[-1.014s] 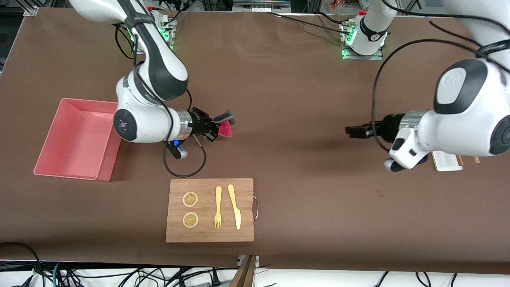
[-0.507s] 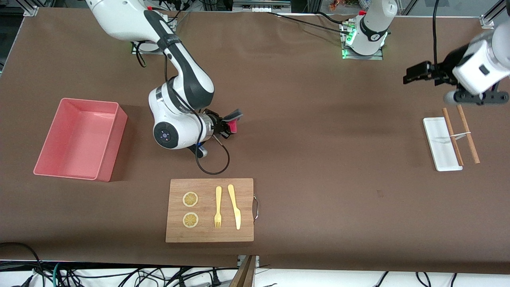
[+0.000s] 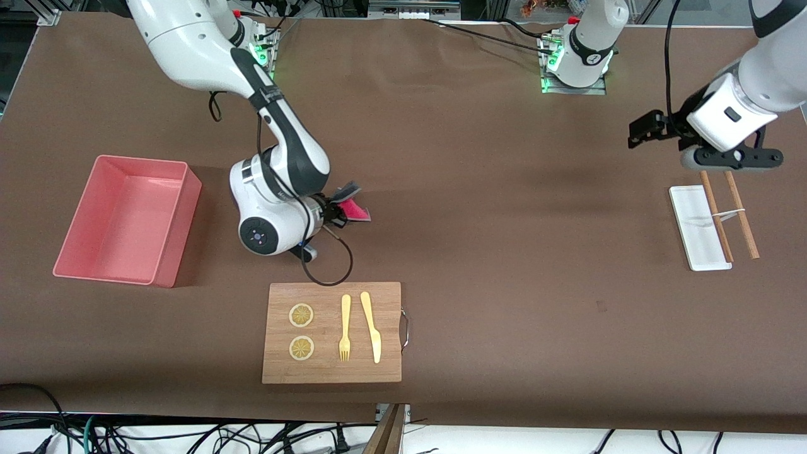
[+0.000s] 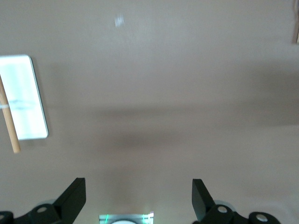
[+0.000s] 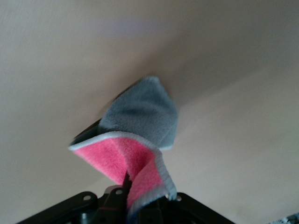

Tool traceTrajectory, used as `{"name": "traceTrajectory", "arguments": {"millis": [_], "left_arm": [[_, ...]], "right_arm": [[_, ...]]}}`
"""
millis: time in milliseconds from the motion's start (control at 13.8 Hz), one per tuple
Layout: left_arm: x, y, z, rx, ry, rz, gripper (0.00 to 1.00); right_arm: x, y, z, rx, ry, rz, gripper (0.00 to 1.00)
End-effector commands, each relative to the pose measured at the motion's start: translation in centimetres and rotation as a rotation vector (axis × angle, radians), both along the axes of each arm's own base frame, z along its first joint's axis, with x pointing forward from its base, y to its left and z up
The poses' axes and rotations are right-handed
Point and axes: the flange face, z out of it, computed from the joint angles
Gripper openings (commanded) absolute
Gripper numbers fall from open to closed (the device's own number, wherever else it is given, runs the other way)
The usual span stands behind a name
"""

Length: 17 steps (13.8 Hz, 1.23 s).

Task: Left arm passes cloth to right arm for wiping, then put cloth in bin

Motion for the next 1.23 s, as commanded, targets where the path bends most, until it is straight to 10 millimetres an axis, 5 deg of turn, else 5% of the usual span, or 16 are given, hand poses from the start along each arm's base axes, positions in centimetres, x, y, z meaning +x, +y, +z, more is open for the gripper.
{"name": "traceTrajectory", "arguments": {"millis": [0,290,797,941,1159], "left_arm": [[2.5,0.8,0.7,0.050,0.018,-0.059,1.00],[2.2,1.4,0.8,0.062,0.018,-0.086,1.00],[2.5,1.3,1.6,0.056,-0.006,-0.074,1.00],[2.5,0.8,1.7,0.065,-0.004,-0.085,1.00],[2.7,0.9,1.8,0.067,-0.011,-0.085,1.00]], "right_arm": [[1.8,-3.9,-0.1,0.035,-0.010,0.059,0.00],[3.3,-11.2,0.7,-0.007,0.007,0.216,0.00],[4.2,-18.0,1.7,0.003,0.021,0.382,0.00],[4.1,-18.2,1.2,0.010,0.031,0.393,0.00],[3.4,-14.4,0.4,0.009,0.030,0.346,0.00]]}}
